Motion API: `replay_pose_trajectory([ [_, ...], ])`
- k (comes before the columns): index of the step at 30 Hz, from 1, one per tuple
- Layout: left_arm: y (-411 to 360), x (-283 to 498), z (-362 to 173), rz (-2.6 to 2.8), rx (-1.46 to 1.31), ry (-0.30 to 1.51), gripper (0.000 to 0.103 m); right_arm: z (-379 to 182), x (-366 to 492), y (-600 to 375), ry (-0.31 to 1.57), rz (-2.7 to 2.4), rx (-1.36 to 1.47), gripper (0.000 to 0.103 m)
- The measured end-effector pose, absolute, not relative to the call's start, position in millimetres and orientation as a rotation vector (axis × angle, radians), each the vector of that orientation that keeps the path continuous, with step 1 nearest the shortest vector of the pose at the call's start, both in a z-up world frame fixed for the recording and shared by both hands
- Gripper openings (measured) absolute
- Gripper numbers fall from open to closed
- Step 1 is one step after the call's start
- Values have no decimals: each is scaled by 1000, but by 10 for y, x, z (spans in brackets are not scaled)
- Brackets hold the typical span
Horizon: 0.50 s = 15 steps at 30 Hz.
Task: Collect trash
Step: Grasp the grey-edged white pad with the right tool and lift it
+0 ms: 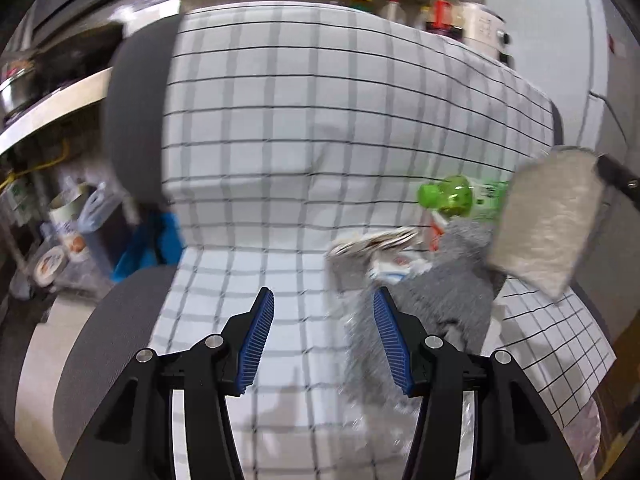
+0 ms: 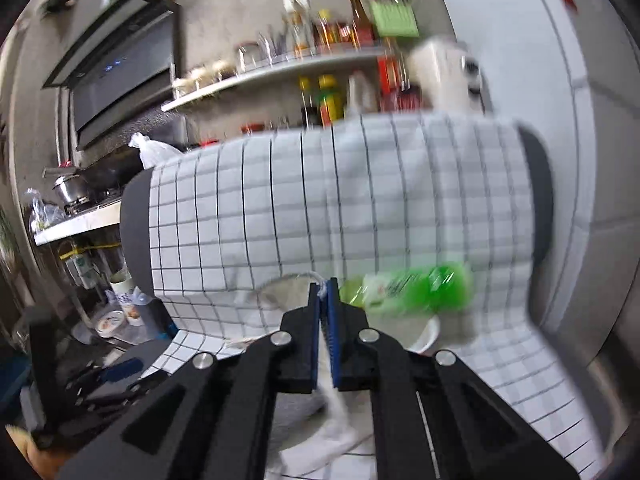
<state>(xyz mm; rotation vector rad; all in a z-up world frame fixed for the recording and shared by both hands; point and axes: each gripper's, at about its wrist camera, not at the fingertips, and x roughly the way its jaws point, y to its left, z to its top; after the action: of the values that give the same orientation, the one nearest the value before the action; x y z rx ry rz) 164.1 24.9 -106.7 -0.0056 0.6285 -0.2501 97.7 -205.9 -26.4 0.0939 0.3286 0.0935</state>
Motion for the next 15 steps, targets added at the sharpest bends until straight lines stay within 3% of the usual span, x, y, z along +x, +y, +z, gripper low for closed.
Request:
replay_pose_trajectory([
  [15, -636, 2555, -1254, -419, 329, 693, 61, -542, 1405, -2351, 434, 155, 190, 5],
])
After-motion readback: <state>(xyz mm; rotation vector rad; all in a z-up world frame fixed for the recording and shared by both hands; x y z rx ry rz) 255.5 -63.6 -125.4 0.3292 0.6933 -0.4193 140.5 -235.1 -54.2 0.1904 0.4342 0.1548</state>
